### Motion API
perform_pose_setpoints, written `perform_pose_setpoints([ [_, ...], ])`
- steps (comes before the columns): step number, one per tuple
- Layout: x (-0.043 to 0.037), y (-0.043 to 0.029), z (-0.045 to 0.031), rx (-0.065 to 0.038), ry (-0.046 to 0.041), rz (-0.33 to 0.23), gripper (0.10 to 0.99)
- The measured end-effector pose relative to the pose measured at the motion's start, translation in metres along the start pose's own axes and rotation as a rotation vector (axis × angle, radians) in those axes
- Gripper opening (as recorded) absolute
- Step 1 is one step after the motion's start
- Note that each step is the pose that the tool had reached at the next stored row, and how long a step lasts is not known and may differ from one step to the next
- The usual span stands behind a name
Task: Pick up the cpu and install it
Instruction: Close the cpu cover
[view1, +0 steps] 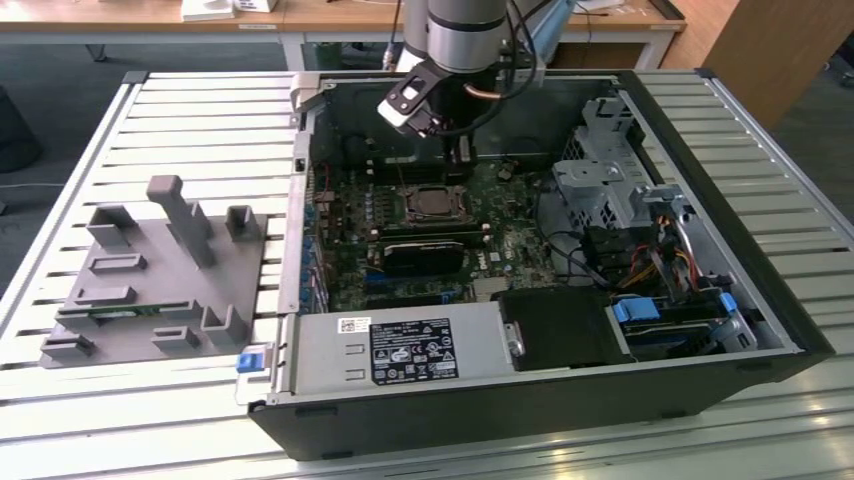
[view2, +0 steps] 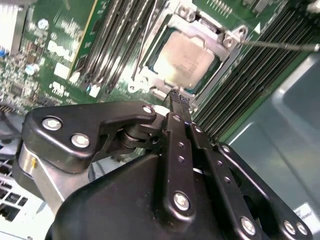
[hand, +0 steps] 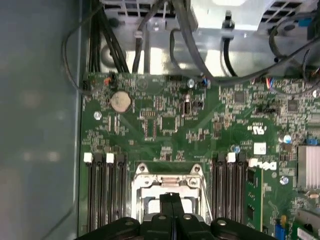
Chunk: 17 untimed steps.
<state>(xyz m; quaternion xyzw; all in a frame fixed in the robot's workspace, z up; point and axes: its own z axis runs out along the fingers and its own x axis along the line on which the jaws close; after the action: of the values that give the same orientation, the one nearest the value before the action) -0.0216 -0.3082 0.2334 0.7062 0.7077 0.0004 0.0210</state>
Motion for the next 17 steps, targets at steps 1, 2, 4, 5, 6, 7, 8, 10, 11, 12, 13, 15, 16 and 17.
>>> perform_pose_setpoints([
  [1, 0.0001, -0.0019, 0.0015, 0.0, 0.0, 0.0, 0.106],
  [2, 0.0001, -0.0037, 0.0028, 0.0, 0.0001, 0.0, 0.106],
  [4, 0.0001, -0.0073, 0.0034, 0.0, 0.0, 0.0, 0.106],
  [5, 0.0001, -0.0084, 0.0037, 0.0, 0.0, 0.0, 0.106],
  [6, 0.0001, -0.0097, 0.0041, 0.0, 0.0001, 0.0, 0.106],
  [7, 0.0002, -0.0115, 0.0047, 0.0, 0.0001, 0.0, 0.106],
  [8, 0.0002, -0.0133, 0.0054, -0.001, 0.0001, 0.0, 0.106],
  [10, 0.0002, -0.018, 0.0072, 0.0, 0.0, 0.0, 0.106],
  [11, 0.0003, -0.0199, 0.0084, 0.0, 0.0001, 0.0, 0.106],
  [12, 0.0003, -0.0214, 0.0094, 0.0, 0.0, 0.0, 0.106],
  [13, 0.0003, -0.0227, 0.01, 0.0, 0.0, 0.0, 0.106],
  [15, 0.0004, -0.025, 0.0113, 0.0, -0.0004, 0.0, 0.106],
  [16, 0.0004, -0.0261, 0.0124, 0.0, -0.0006, 0.0, 0.106],
  [17, 0.0004, -0.0273, 0.0138, 0.0, -0.001, 0.0, 0.106],
])
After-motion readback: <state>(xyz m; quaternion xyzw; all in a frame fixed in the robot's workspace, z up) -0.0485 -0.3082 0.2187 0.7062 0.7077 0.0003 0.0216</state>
